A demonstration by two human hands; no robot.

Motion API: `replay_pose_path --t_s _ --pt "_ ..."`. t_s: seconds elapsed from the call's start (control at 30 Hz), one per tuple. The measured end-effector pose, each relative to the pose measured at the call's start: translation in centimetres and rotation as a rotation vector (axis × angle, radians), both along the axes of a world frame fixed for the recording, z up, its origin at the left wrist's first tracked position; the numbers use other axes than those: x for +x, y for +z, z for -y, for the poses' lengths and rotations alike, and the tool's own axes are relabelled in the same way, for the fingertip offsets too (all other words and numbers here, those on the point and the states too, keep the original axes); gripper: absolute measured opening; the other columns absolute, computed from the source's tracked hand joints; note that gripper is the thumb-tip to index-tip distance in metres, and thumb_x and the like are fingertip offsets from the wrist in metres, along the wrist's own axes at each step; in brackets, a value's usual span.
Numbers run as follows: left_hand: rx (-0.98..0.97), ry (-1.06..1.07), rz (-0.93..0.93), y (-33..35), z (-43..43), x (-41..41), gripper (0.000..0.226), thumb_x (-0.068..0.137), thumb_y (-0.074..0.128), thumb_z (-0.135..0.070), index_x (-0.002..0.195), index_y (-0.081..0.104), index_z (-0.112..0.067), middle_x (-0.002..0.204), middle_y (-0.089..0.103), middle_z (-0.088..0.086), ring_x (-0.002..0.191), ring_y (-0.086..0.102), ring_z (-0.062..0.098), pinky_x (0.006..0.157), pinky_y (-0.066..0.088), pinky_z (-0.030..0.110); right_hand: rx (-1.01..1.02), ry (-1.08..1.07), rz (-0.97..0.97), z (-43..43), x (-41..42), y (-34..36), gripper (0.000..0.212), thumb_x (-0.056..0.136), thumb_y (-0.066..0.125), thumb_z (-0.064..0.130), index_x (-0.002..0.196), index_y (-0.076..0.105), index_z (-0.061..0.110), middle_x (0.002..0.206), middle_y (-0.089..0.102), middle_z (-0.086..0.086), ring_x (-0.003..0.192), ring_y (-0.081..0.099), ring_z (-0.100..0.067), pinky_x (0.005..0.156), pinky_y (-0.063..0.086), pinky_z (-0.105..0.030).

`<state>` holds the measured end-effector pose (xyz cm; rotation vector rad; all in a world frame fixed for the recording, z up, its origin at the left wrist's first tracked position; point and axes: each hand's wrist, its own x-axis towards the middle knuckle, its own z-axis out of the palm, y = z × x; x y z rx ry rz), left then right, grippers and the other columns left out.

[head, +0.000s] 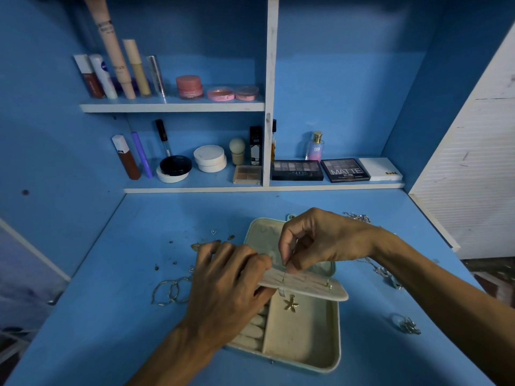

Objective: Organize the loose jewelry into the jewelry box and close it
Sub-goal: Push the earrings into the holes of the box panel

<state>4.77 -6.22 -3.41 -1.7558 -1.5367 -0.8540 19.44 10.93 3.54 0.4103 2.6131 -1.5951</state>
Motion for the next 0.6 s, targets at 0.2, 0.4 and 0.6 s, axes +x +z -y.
replay_pose_path --t_s 0.2,0.4,0.6 --pt "-0.004 0.012 0.0 -0.07 0.0 -0.05 0.025 0.087 0.064 -0.04 0.096 0.051 -0.021 0.08 0.065 -0.001 0.077 0.059 0.019 0.076 0.039 0.036 -0.002 0.016 -0.004 -0.02 -0.05 0.0 0.015 0.08 0.079 -0.003 0.091 0.073 0.005 0.086 0.074 -0.005 0.078 0.067 -0.012 0.075 0.055 -0.026" --pt "-0.014 0.013 0.006 0.05 0.1 -0.01 0.022 0.087 0.063 -0.037 0.096 0.051 -0.021 0.08 0.065 0.0 0.075 0.061 0.021 0.074 0.039 0.037 -0.012 0.016 -0.005 -0.07 -0.07 0.01 0.015 0.08 0.08 -0.002 0.092 0.073 0.004 0.085 0.074 -0.004 0.078 0.067 -0.013 0.076 0.055 -0.028" --pt "-0.01 0.008 0.011 0.25 0.13 0.07 0.02 0.089 0.061 -0.037 0.095 0.051 -0.021 0.079 0.065 0.0 0.074 0.062 0.02 0.076 0.038 0.036 0.005 0.031 0.007 -0.12 -0.21 0.17 0.016 0.079 0.079 -0.003 0.091 0.073 0.006 0.086 0.074 -0.003 0.078 0.068 -0.015 0.077 0.056 -0.031"
